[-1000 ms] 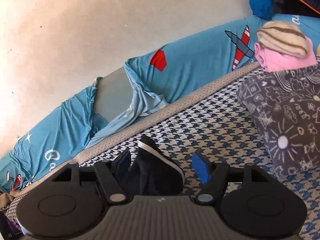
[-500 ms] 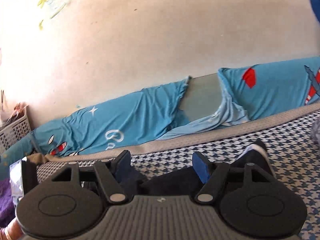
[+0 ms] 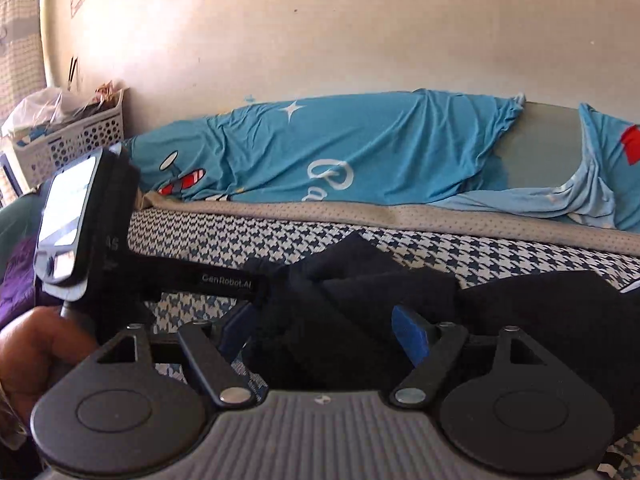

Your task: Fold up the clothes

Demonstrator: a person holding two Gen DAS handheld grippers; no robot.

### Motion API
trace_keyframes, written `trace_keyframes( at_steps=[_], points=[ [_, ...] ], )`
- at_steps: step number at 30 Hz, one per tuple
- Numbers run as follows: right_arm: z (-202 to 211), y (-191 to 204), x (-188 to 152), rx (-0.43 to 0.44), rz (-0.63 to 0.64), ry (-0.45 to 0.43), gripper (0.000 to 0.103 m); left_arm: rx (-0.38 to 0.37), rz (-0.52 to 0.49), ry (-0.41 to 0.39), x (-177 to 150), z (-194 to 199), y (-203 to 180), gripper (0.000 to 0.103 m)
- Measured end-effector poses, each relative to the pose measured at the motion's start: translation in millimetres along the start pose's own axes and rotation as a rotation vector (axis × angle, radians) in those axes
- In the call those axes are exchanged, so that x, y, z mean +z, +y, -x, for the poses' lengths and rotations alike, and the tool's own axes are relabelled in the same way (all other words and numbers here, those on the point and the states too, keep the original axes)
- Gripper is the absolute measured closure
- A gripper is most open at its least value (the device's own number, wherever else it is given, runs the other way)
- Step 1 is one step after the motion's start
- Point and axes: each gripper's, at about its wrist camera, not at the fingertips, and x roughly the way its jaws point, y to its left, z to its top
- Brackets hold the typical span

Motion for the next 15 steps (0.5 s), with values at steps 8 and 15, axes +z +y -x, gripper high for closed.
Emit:
trace_keyframes(
  at_steps=[8, 15],
  points=[
    [-40, 37, -23, -0.062, 0.219, 0.073, 0.014, 0.007, 0.025, 0.016, 4, 0, 10, 0.0],
    [-73, 37, -37, -0.189, 0.261, 0.137, 0.037, 0.003, 0.037, 0.026, 6, 1, 14, 0.0]
  ],
)
